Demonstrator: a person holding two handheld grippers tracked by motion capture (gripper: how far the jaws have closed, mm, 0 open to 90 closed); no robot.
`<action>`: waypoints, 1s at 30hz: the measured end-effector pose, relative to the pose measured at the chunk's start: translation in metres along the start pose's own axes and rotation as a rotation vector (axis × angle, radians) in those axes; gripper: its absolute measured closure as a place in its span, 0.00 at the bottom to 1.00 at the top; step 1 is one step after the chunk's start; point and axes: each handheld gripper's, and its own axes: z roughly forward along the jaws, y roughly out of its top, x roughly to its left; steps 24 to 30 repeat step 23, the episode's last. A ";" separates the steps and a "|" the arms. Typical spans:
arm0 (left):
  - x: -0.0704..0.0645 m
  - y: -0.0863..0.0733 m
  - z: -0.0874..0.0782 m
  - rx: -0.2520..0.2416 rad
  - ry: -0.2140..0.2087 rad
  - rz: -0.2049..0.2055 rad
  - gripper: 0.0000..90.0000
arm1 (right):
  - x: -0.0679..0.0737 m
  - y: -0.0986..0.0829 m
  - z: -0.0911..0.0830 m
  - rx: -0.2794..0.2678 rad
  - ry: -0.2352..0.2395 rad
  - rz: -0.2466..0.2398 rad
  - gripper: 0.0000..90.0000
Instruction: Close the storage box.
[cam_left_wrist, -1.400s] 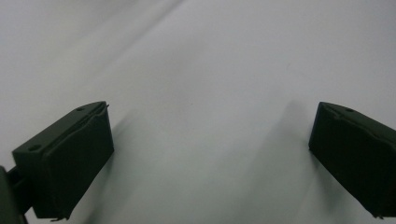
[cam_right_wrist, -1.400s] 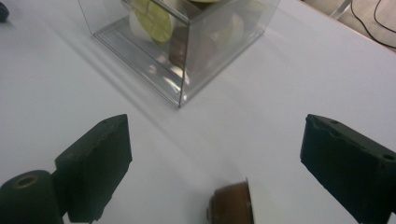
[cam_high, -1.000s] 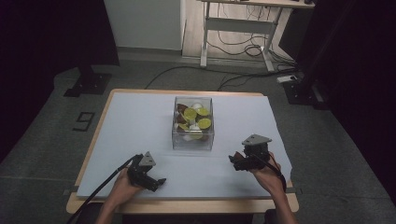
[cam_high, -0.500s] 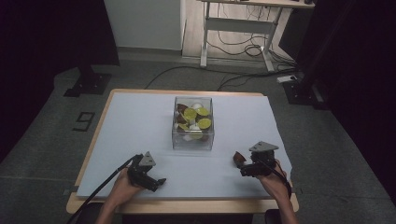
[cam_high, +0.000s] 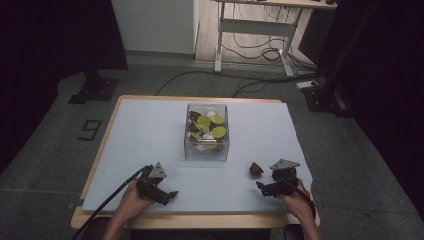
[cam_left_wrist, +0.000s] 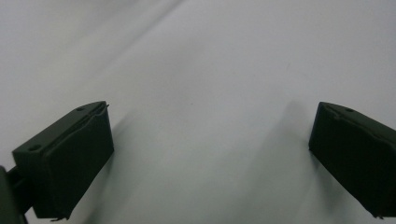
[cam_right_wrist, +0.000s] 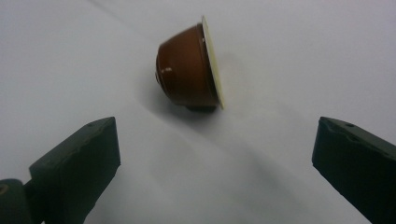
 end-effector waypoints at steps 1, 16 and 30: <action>0.000 0.000 0.000 0.000 0.000 0.000 0.00 | -0.001 -0.001 0.001 0.003 0.003 0.004 0.01; 0.000 0.000 0.000 -0.001 0.000 -0.002 0.00 | -0.004 -0.028 0.016 -0.070 0.057 0.054 0.00; 0.000 0.000 0.000 0.000 -0.001 -0.002 0.00 | -0.003 -0.032 0.016 -0.098 0.050 0.061 0.00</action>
